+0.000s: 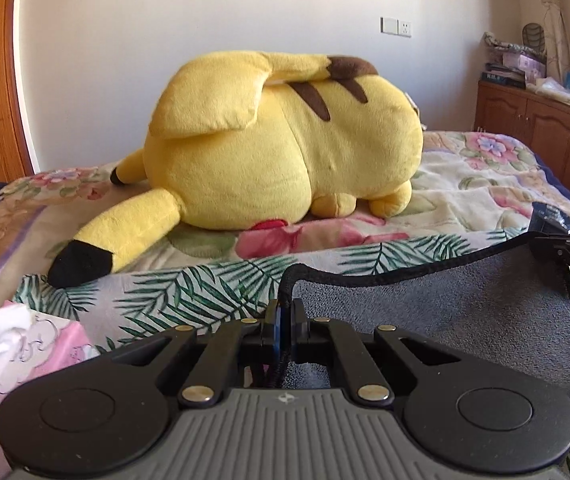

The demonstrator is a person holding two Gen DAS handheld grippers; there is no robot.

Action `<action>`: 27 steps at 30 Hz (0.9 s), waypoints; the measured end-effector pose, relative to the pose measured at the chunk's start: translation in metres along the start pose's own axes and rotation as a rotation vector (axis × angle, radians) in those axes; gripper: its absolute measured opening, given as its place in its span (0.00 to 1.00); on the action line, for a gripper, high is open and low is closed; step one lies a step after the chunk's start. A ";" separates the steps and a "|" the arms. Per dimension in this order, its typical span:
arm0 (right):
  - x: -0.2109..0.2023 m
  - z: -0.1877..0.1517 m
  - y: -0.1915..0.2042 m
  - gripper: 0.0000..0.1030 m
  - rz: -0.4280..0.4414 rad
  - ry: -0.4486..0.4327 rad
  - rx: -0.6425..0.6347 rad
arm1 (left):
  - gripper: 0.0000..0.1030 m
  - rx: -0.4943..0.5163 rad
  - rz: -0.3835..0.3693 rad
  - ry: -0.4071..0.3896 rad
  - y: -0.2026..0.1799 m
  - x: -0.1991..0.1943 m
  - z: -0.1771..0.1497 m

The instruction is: Fold towel

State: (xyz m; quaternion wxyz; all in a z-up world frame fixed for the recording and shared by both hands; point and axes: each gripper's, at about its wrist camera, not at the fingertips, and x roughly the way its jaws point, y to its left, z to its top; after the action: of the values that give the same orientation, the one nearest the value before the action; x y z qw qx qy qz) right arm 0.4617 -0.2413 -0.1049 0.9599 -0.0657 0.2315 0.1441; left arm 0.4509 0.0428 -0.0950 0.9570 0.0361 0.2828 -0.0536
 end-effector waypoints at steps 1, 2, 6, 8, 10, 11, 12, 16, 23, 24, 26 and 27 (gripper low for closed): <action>0.003 -0.002 0.001 0.04 0.001 0.007 -0.001 | 0.00 0.004 0.004 0.005 0.000 0.004 -0.001; 0.005 -0.004 0.001 0.04 0.004 0.017 -0.003 | 0.00 0.007 0.007 0.014 -0.001 0.007 -0.002; 0.012 -0.008 0.002 0.05 0.007 0.043 -0.002 | 0.00 -0.002 0.019 0.030 -0.001 0.015 -0.006; 0.013 -0.009 0.000 0.06 0.007 0.053 0.008 | 0.00 -0.011 0.020 0.036 0.000 0.016 -0.007; 0.012 -0.009 -0.002 0.13 -0.001 0.058 0.012 | 0.11 -0.014 0.028 0.039 0.000 0.015 -0.007; 0.012 -0.009 -0.003 0.14 -0.004 0.061 0.015 | 0.14 -0.011 0.031 0.039 0.000 0.014 -0.007; 0.010 -0.008 -0.004 0.14 -0.004 0.065 0.019 | 0.17 -0.012 0.032 0.037 -0.001 0.012 -0.007; -0.001 -0.004 -0.003 0.14 -0.002 0.082 -0.010 | 0.32 -0.016 0.022 0.039 -0.007 -0.003 -0.002; -0.055 0.019 -0.001 0.41 0.010 0.053 -0.032 | 0.42 0.004 0.016 0.028 -0.026 -0.053 0.011; -0.065 0.023 -0.001 0.41 0.014 0.048 -0.029 | 0.43 0.001 0.010 0.028 -0.028 -0.062 0.011; -0.083 0.030 0.000 0.41 0.023 0.042 -0.009 | 0.43 0.002 0.002 0.031 -0.032 -0.080 0.010; -0.092 0.032 0.000 0.41 0.025 0.044 0.004 | 0.43 0.003 0.002 0.034 -0.033 -0.089 0.010</action>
State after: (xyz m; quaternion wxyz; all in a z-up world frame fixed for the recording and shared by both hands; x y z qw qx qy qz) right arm 0.3972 -0.2575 -0.0338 0.9528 -0.0638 0.2535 0.1542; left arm 0.3782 0.0160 -0.0397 0.9521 0.0387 0.2987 -0.0522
